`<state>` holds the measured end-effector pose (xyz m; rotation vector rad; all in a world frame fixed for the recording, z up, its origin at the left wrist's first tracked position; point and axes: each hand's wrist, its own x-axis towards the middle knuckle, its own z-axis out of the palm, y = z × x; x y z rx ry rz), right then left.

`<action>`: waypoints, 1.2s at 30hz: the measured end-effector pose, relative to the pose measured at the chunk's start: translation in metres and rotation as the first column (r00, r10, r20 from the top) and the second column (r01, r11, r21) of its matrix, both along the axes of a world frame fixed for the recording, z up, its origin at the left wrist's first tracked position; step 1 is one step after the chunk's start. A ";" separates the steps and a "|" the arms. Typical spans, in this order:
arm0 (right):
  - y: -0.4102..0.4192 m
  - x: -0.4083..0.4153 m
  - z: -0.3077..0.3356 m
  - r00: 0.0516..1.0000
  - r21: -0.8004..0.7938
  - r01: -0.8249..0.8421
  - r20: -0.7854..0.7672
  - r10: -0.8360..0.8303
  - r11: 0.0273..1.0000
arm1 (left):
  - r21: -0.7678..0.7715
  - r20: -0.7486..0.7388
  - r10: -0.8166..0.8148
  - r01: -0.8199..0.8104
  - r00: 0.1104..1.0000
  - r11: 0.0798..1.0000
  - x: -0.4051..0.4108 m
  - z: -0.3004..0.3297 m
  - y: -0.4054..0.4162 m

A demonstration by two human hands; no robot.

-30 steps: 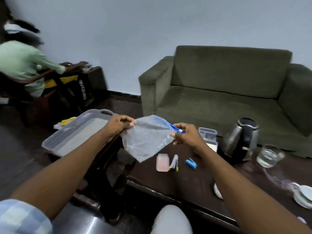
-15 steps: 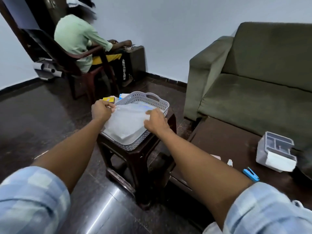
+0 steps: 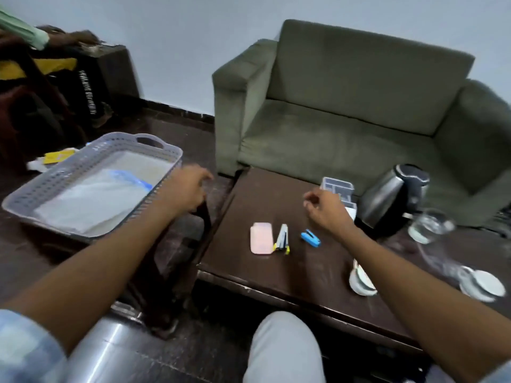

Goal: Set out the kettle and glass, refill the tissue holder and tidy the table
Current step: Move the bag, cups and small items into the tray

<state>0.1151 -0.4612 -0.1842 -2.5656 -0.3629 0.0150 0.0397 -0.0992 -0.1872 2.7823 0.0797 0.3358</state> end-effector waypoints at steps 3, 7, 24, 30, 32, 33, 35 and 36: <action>-0.048 -0.011 -0.014 0.996 -0.162 -0.013 -0.087 -0.001 0.987 | -0.076 -0.388 -0.226 0.213 0.894 0.974 0.025 -0.022 -0.097; -0.070 -0.028 -0.038 0.982 -0.257 -0.069 -0.188 0.020 0.964 | -0.002 -0.572 -0.225 0.273 0.789 0.962 0.035 -0.052 -0.169; -0.017 -0.023 -0.103 0.984 -0.170 0.114 -0.115 -0.134 0.979 | 0.140 -0.219 0.228 -0.200 0.949 0.970 0.014 -0.119 -0.247; -0.005 -0.024 -0.106 0.964 -0.046 0.211 -0.157 -0.216 0.976 | 0.146 -0.102 0.217 -0.201 0.971 0.969 0.006 -0.125 -0.244; 0.007 -0.025 -0.100 0.949 0.067 0.263 -0.198 -0.245 0.962 | 0.041 -0.084 0.232 -0.229 0.969 0.973 0.008 -0.118 -0.236; 0.015 -0.025 -0.094 0.942 0.132 0.289 -0.215 -0.257 0.948 | -0.036 -0.076 0.247 -0.251 0.966 0.967 0.011 -0.110 -0.231; 0.042 -0.024 -0.074 0.935 0.265 0.329 -0.228 -0.272 0.907 | -0.207 -0.038 0.313 -0.314 0.949 0.927 0.016 -0.087 -0.210; 0.062 -0.023 -0.061 0.939 0.328 0.329 -0.216 -0.269 0.886 | -0.298 -0.004 0.360 -0.345 0.933 0.890 0.017 -0.073 -0.193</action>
